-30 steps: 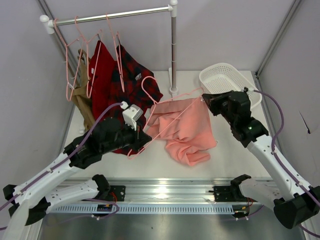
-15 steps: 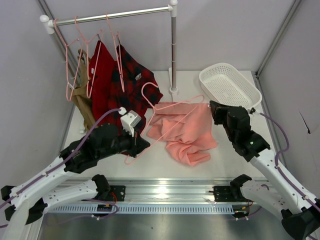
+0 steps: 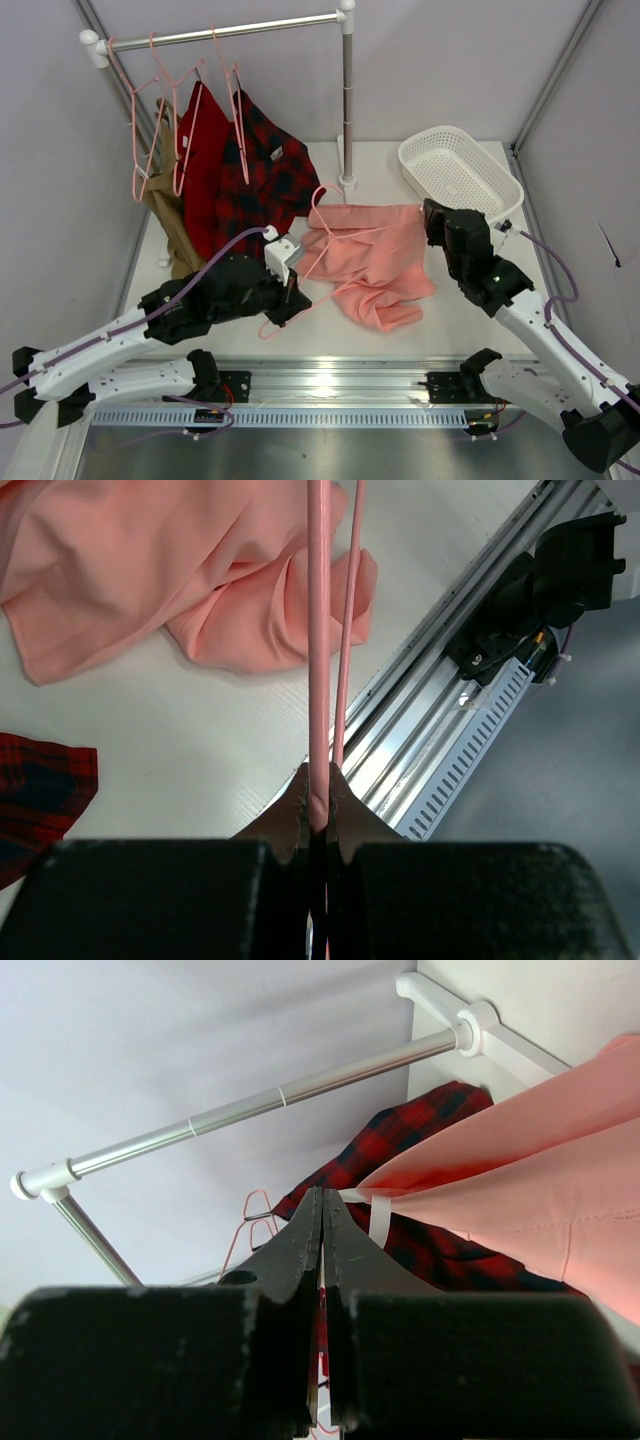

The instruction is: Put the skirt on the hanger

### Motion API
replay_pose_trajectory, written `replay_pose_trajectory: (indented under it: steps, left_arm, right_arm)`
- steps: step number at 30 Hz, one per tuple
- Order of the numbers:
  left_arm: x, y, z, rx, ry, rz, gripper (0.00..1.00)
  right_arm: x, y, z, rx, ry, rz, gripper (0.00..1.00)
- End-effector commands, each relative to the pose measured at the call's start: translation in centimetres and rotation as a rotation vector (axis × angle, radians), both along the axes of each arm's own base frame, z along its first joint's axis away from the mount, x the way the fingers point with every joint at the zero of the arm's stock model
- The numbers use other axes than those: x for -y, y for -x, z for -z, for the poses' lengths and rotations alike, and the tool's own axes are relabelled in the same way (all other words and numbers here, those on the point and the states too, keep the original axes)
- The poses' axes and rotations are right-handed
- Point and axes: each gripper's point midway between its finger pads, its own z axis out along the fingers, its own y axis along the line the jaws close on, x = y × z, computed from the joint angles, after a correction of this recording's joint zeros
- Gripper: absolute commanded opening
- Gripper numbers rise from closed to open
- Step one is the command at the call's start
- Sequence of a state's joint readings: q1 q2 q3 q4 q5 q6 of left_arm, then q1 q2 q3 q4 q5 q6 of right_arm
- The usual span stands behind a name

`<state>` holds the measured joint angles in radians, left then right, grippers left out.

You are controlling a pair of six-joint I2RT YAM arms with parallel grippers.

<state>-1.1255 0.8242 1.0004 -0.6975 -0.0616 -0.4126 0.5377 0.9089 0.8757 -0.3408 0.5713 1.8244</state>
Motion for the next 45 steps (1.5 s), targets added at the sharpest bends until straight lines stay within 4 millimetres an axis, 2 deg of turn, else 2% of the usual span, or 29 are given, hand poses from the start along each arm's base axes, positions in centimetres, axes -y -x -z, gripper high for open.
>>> replay_pose_trajectory:
  steps: [1, 8, 13, 22, 27, 34, 39, 45]
  left_arm:
    - [0.9, -0.1, -1.4, 0.020, 0.056, -0.005, 0.00]
    - [2.5, -0.7, -2.7, 0.036, 0.097, -0.013, 0.00]
    - [3.4, -1.4, -2.6, 0.032, 0.094, -0.040, 0.00]
    - [1.9, -2.7, -5.2, 0.069, 0.181, -0.166, 0.00]
    - [1.8, -2.9, -5.6, 0.074, 0.186, -0.178, 0.00]
    - [1.8, -1.4, -4.7, 0.040, 0.158, -0.101, 0.00]
    - [1.5, -0.1, -4.7, 0.027, 0.168, -0.046, 0.00]
    - [2.5, 1.0, -5.9, 0.023, 0.214, 0.026, 0.00]
  right_arm:
    - [1.9, 0.0, -3.7, 0.091, -0.035, 0.098, 0.00]
    - [1.2, 0.3, -3.5, 0.087, -0.065, 0.063, 0.00]
    - [1.2, 0.6, -3.5, 0.091, -0.080, 0.062, 0.00]
    - [1.9, 1.2, -3.2, 0.086, -0.062, 0.077, 0.00]
    - [2.1, 1.3, -3.2, 0.086, -0.059, 0.079, 0.00]
    - [3.0, 1.1, -2.7, 0.070, -0.020, 0.112, 0.00]
    - [2.9, 0.8, -2.8, 0.073, -0.010, 0.096, 0.00]
    - [2.9, 0.8, -2.4, 0.064, 0.001, 0.098, 0.00]
